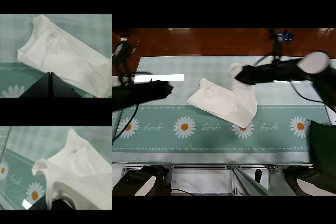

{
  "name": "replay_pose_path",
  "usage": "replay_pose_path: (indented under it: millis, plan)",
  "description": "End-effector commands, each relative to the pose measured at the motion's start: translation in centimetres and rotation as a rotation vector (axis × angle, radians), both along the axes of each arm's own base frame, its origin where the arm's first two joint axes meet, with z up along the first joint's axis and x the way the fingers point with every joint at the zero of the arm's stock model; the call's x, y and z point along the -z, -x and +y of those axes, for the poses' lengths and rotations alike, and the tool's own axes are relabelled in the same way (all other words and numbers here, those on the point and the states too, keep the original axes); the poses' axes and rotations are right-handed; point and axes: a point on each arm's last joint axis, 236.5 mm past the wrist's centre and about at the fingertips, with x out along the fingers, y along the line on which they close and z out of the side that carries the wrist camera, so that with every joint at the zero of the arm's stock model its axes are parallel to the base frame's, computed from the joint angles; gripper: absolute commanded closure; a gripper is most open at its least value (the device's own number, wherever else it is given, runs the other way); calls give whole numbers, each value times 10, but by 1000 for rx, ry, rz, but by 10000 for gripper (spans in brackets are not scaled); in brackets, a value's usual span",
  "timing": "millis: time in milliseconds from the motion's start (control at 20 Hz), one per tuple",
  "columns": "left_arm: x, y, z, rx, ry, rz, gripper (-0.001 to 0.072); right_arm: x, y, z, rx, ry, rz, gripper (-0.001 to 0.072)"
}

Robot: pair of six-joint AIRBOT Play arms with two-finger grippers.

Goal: Fold the shirts.

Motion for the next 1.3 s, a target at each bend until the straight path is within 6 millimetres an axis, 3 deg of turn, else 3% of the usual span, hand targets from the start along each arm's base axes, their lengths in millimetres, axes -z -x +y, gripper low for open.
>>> replay_pose_path:
  millis: [0, 250, 500, 550, 600, 650, 750, 850, 950, 1150, 1250]
  plan:
    - [14, 41, 21, -106, 63, -42, 685, 50, -32, 74, -65, 7, 63, 689]
    - [51, 51, 20, -107, 66, 27, 685, 99, -53, 112, -83, -2, 143, 689]
    - [63, 48, 19, -106, 62, 67, 685, 120, -50, 136, -92, -59, 215, 688]
    - [64, 47, 19, -108, 63, 67, 685, 124, -46, 141, -99, -66, 229, 628]
    - [65, 46, 19, -109, 62, 69, 685, 125, -41, 146, -115, -78, 240, 393]
    - [66, 44, 19, -111, 62, 72, 685, 124, -36, 148, -139, -85, 246, 298]
    - [70, 43, 19, -113, 60, 83, 685, 118, -28, 140, -176, -81, 274, 298]
    - [74, 41, 18, -114, 60, 97, 685, 104, -18, 110, -236, -39, 305, 299]
    - [77, 41, 18, -114, 57, 109, 685, 87, -13, 53, -263, 103, 294, 299]
    - [78, 41, 18, -114, 57, 113, 685, 37, -15, -108, -79, 555, 96, 299]
    - [78, 41, 18, -114, 57, 113, 684, 23, -4, -174, 124, 631, 11, 298]
